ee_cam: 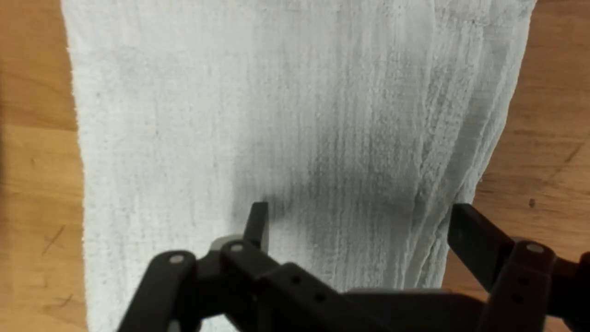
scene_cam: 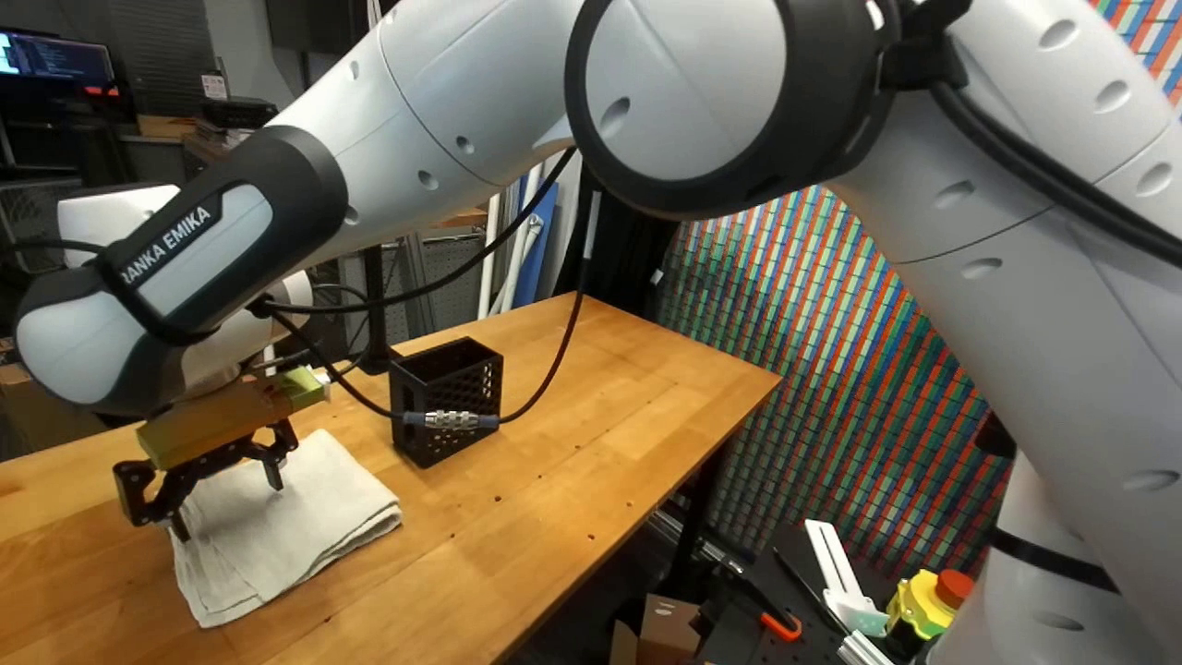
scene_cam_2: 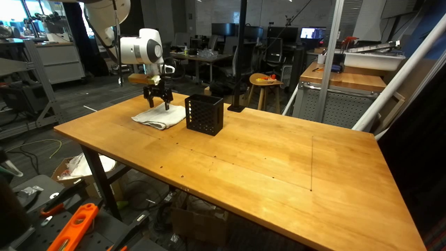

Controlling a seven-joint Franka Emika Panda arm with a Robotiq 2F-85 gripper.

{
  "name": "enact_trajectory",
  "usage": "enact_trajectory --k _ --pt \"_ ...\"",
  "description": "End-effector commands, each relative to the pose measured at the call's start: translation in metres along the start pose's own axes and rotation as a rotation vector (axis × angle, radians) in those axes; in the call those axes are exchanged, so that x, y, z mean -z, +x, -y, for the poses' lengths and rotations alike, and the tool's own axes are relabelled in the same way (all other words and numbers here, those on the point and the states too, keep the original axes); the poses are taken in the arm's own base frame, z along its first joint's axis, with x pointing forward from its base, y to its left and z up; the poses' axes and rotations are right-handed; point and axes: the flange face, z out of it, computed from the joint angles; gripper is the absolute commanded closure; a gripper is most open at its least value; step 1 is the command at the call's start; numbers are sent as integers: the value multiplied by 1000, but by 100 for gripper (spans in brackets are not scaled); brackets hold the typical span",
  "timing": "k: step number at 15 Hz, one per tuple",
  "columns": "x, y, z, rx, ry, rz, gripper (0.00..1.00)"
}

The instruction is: Put the white towel in the black box

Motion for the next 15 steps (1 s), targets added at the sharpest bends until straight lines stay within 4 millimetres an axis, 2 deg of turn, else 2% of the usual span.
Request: enact_trajectory --k 1,3,5,6,7,12,15 --pt "-28 4 -2 20 22 -8 0" --pt "-44 1 -6 40 18 4 0" --pt "-51 -1 -8 53 13 14 0" --pt "-52 -1 -7 60 23 11 25" --pt "-51 -1 -7 62 23 14 26" --pt "-30 -4 -5 102 32 8 64" --pt "-11 -6 -14 124 28 -2 88"
